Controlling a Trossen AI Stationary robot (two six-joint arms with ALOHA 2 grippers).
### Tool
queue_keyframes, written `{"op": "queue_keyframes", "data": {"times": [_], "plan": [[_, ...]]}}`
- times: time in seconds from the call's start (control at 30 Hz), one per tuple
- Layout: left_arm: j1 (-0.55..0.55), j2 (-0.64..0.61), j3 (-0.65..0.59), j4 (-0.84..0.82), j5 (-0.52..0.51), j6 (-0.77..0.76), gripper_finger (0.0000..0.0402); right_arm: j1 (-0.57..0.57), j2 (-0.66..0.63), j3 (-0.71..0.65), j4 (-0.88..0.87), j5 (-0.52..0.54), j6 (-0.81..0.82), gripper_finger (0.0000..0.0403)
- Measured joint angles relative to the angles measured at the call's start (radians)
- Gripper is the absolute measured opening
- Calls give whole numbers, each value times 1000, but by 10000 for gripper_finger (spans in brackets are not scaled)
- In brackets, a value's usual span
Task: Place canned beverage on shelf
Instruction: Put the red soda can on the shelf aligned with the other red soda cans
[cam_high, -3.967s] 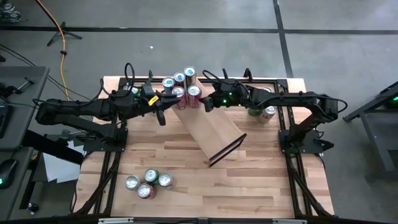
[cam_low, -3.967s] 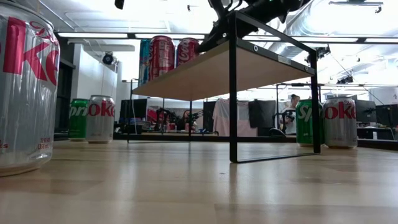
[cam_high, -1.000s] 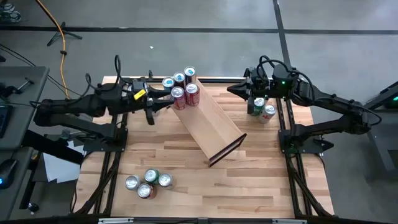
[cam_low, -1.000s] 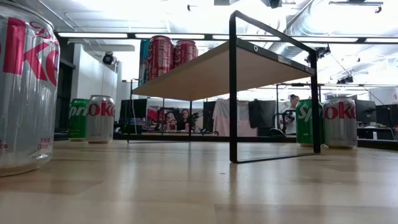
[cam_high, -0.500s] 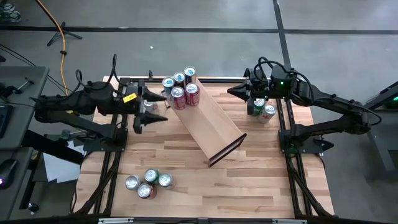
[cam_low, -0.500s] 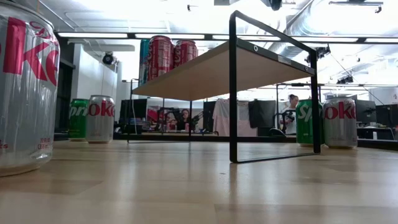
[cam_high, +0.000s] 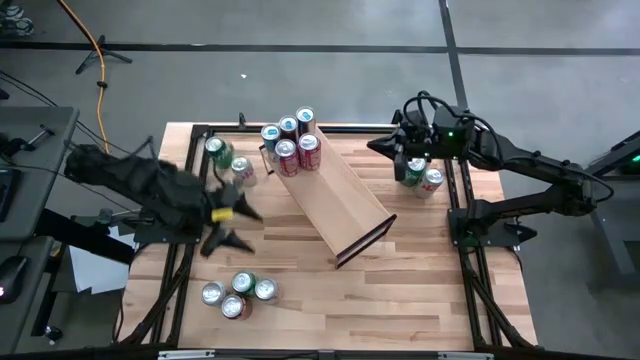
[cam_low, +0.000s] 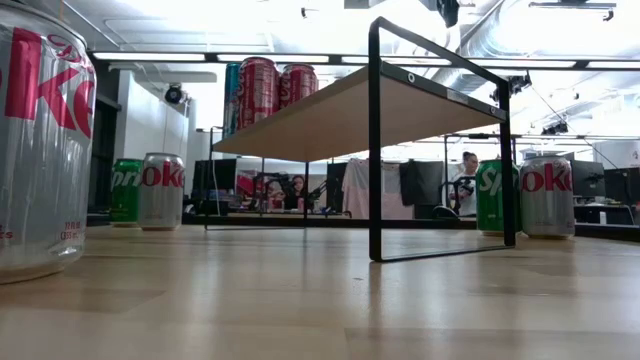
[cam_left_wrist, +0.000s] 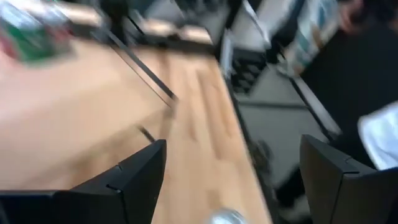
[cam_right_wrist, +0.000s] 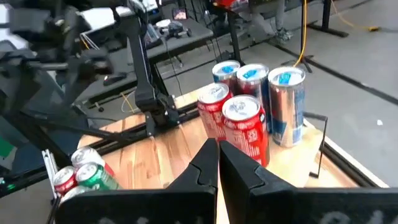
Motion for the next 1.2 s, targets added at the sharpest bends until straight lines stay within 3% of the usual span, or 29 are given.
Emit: {"op": "queue_keyframes", "data": {"times": [0.27,0.53,0.73,0.87,0.97,1.2], "plan": [[-283,198,0,-19,-20,-292,267,0,0,0,-95,0,13,0],[-415,338,0,-20,-32,-563,266,0,0,0,-190,1,-28,0],[-454,395,5,-62,-14,-605,266,0,0,0,-239,2,-29,0],[-477,448,91,-281,18,-597,266,0,0,0,-261,2,-29,0],[-490,485,170,-421,-15,-580,266,0,0,0,-263,22,-29,0],[-540,580,206,-427,-71,-572,266,0,1,0,-266,72,-49,0]]}}
